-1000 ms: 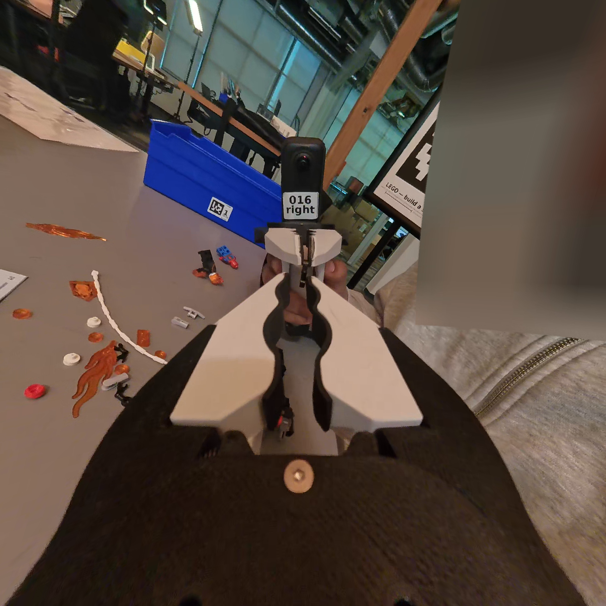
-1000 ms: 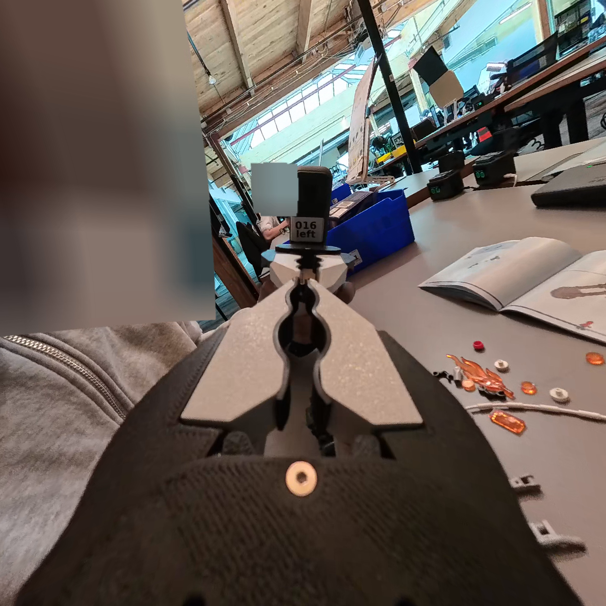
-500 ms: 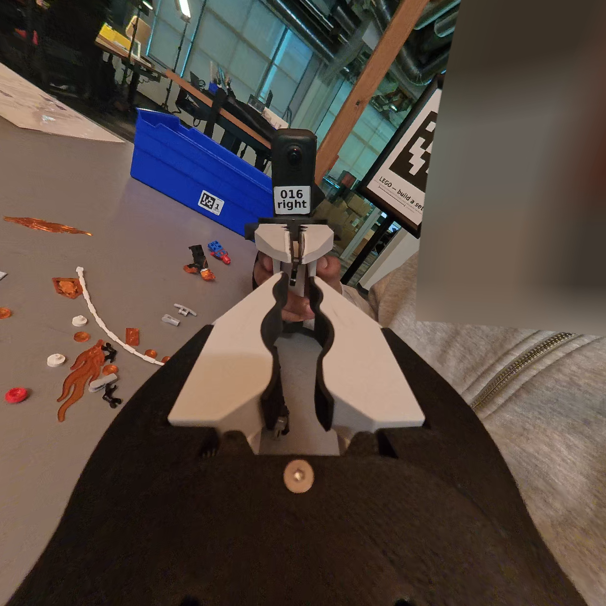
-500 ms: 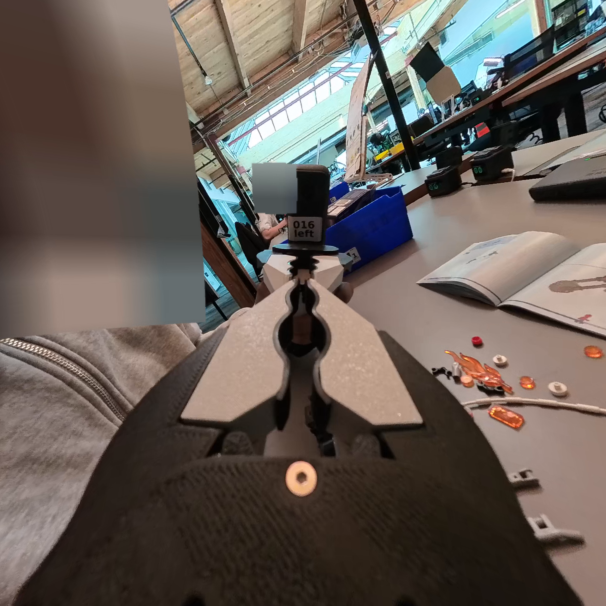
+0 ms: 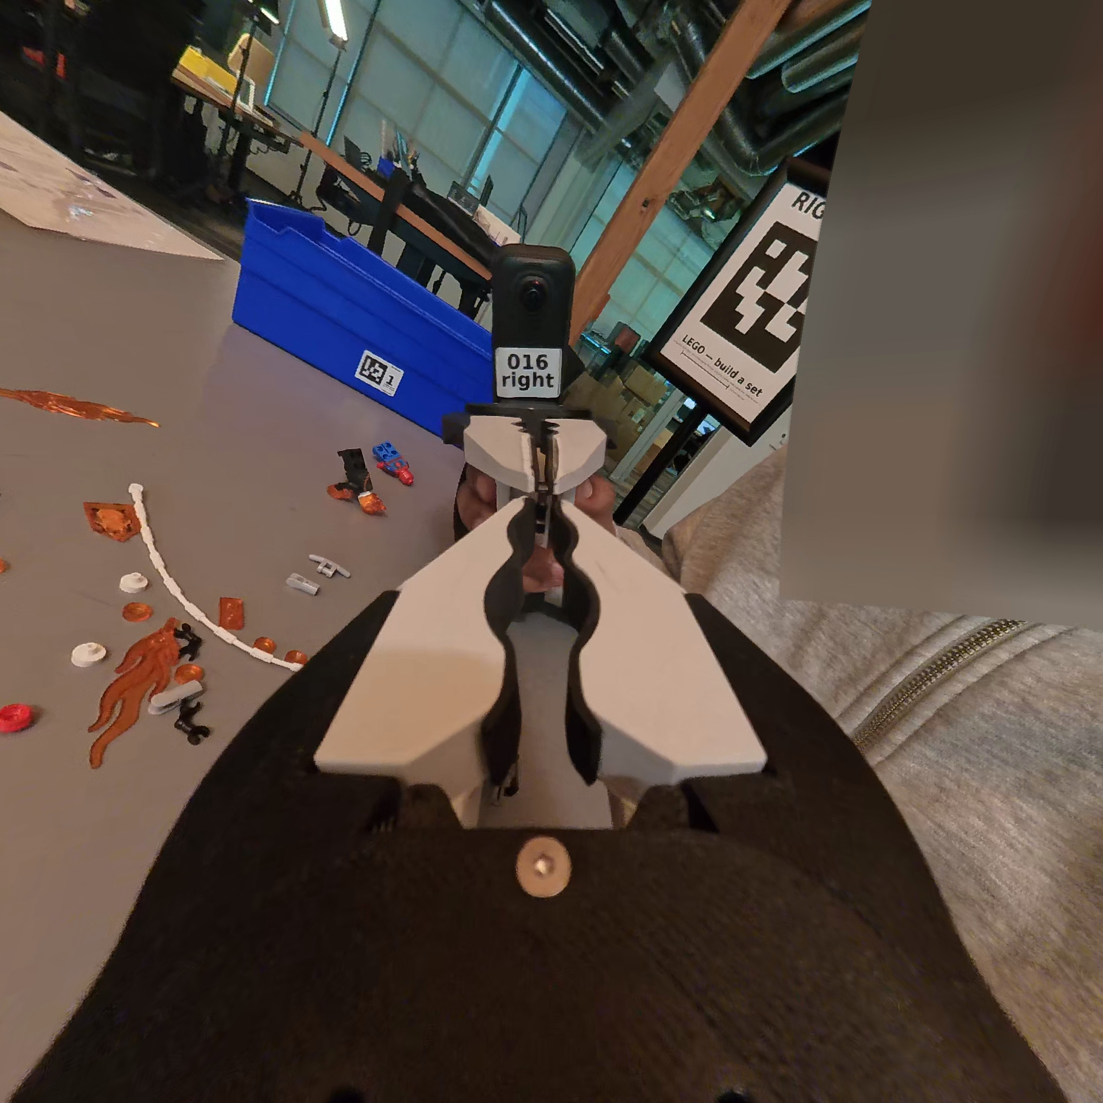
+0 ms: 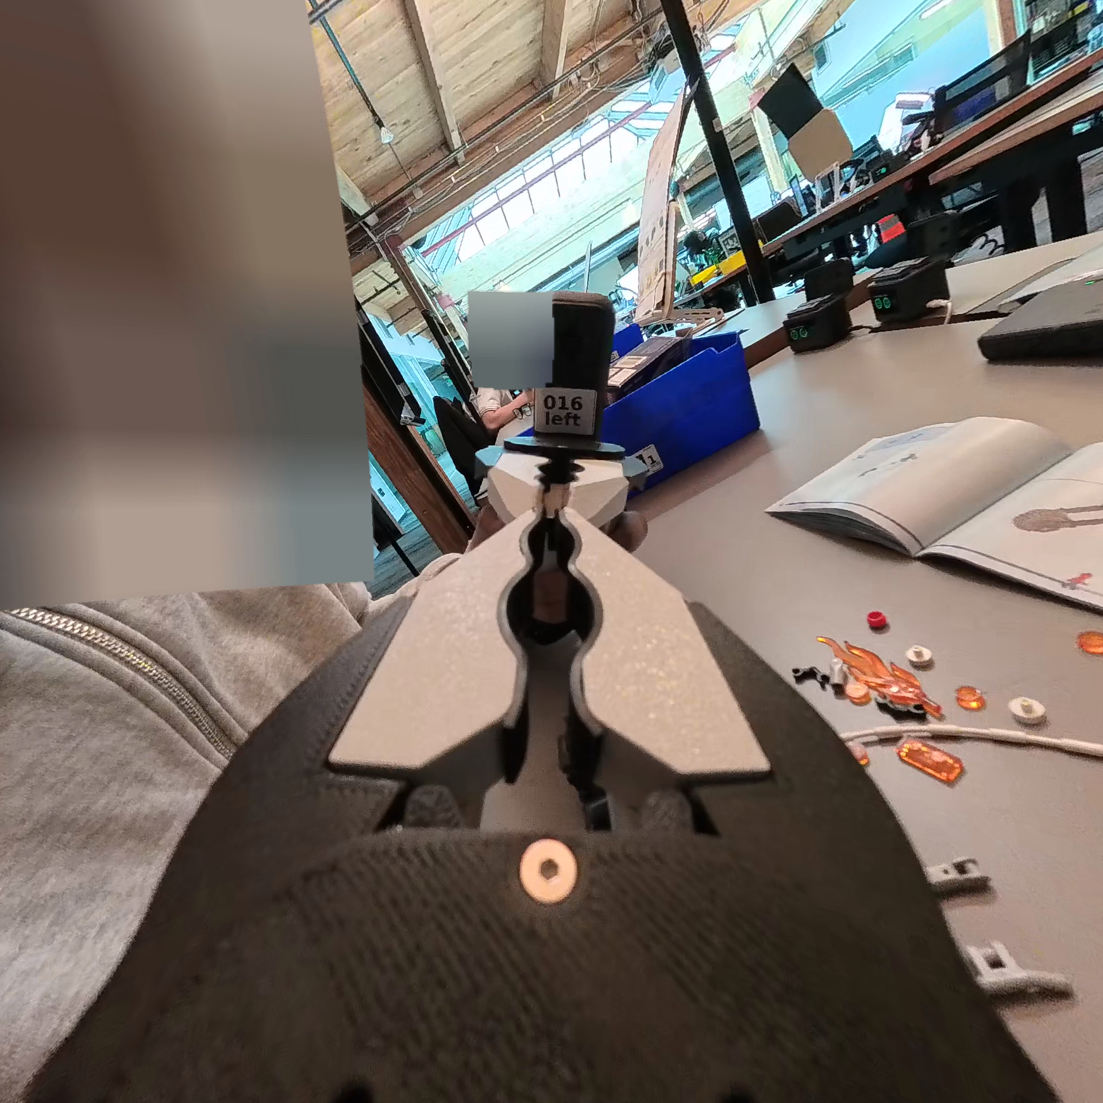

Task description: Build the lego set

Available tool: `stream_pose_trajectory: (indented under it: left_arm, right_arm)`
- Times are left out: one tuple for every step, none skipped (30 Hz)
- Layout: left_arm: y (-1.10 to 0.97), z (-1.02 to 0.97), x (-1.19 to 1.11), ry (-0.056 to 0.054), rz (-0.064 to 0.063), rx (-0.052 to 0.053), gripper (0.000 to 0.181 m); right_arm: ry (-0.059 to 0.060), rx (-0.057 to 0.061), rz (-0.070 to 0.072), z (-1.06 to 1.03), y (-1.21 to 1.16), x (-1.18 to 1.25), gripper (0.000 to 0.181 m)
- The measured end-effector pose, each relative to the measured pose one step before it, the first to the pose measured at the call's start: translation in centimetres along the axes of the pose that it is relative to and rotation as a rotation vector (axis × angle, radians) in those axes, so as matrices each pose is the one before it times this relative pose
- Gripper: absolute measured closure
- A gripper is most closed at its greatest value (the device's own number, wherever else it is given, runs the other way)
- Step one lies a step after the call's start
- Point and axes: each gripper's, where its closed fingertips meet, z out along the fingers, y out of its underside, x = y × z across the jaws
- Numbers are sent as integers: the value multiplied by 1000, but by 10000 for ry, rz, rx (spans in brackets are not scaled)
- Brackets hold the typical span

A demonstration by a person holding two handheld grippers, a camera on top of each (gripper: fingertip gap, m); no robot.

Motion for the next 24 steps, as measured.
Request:
stream_pose_trajectory:
  left_arm:
    - [-26,-10,74,91,-85,23,176]
    - [-18,-9,38,68,-95,28,175]
    - [11,-15,-1,21,-45,-5,178]
    - [3,-18,-6,-52,75,-30,180]
    - [37,15,-9,-106,155,-58,180]
    - [55,19,-38,-108,139,-57,180]
    - [3,27,-23,-66,65,-15,180]
    - [2,15,-26,-54,53,-20,180]
    - [53,17,-90,-96,74,-60,180]
    - [119,0,-180,-144,69,-77,180]
    - [106,-1,-134,-92,27,-69,180]
    - [60,-17,-55,-27,-12,-37,180]
    - [19,-19,-93,-52,-7,-9,180]
    - [33,-21,-169,-101,16,-23,180]
    - [72,2,-183,-110,32,-46,180]
    - [105,19,-196,-112,22,-69,180]
    - [145,29,-247,-143,22,-86,180]
    - [163,43,-259,-167,54,-98,180]
    - [183,53,-178,-138,92,-119,180]
    - [203,58,-128,-115,117,-131,180]
    - [187,72,-118,-116,132,-131,180]
    - [181,74,-100,-109,126,-119,180]
    - [149,78,-64,-80,105,-99,180]
    - [145,75,-39,-60,73,-90,180]
  right_arm:
    - [13,-21,-23,4,42,-1,181]
    - [-2,-22,-19,21,41,-16,181]
    - [-40,-12,-10,15,23,-71,181]
    - [-27,-2,-2,22,9,-59,181]
    - [2,-5,0,-3,6,2,181]
    - [11,-9,-2,-11,8,24,181]
    - [15,-2,-9,-28,-6,33,181]
    - [36,-16,-56,-41,3,34,181]
    - [125,-49,-179,-101,-8,123,181]
    - [290,3,-324,-278,-160,289,176]
    - [448,78,-419,-489,-358,501,159]
    - [536,22,-421,-662,-332,718,147]
    - [486,-162,-388,-768,-129,784,143]
    - [396,-376,-358,-798,96,749,140]
    - [365,-512,-359,-783,274,737,139]
    - [326,-568,-392,-725,384,666,140]
    - [266,-626,-419,-583,545,565,141]
    - [222,-711,-435,-394,722,508,140]
    - [174,-804,-430,-166,946,481,140]
    - [90,-903,-388,108,1166,398,140]
    - [25,-996,-307,341,1336,331,138]
    - [-1,-1054,-246,534,1395,254,137]
    - [-3,-993,-259,634,1268,193,137]
    - [4,-817,-302,653,1032,139,138]
